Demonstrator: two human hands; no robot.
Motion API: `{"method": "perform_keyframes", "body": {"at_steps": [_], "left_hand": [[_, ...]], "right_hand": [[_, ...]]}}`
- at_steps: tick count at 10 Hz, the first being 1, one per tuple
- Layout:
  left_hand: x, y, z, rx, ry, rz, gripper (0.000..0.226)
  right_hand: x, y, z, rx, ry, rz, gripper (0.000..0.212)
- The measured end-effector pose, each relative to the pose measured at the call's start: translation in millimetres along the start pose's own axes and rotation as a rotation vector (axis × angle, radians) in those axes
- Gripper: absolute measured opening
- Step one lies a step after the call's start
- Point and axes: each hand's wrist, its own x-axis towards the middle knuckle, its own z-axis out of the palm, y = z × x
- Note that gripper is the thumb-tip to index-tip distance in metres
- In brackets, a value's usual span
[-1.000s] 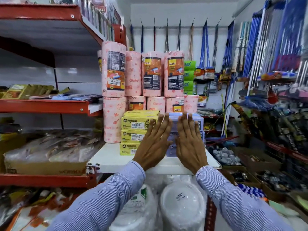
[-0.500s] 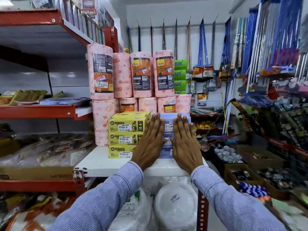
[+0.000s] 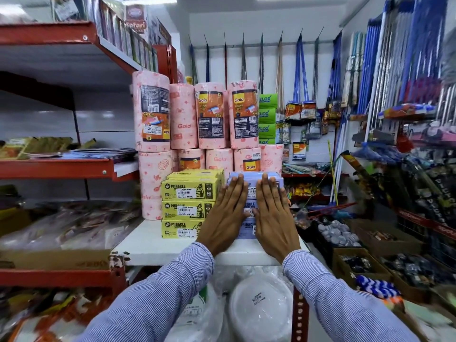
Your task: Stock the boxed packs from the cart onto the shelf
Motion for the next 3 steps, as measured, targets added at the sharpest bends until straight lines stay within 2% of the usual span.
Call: {"method": "perform_keyframes", "body": {"at_steps": [2, 3], "left_hand": [[-2.7, 5.3, -27.6, 0.036, 0.022, -0.034, 0.065], [-2.3, 7.0, -54.1, 0.009, 0.113, -0.119, 0.068]], "right_hand": [[2.0, -7.3, -18.8, 0.027, 0.042, 0.001, 0.065], [10.1, -13.1, -62.4, 0.084, 0.231, 0.091, 0.063]]}}
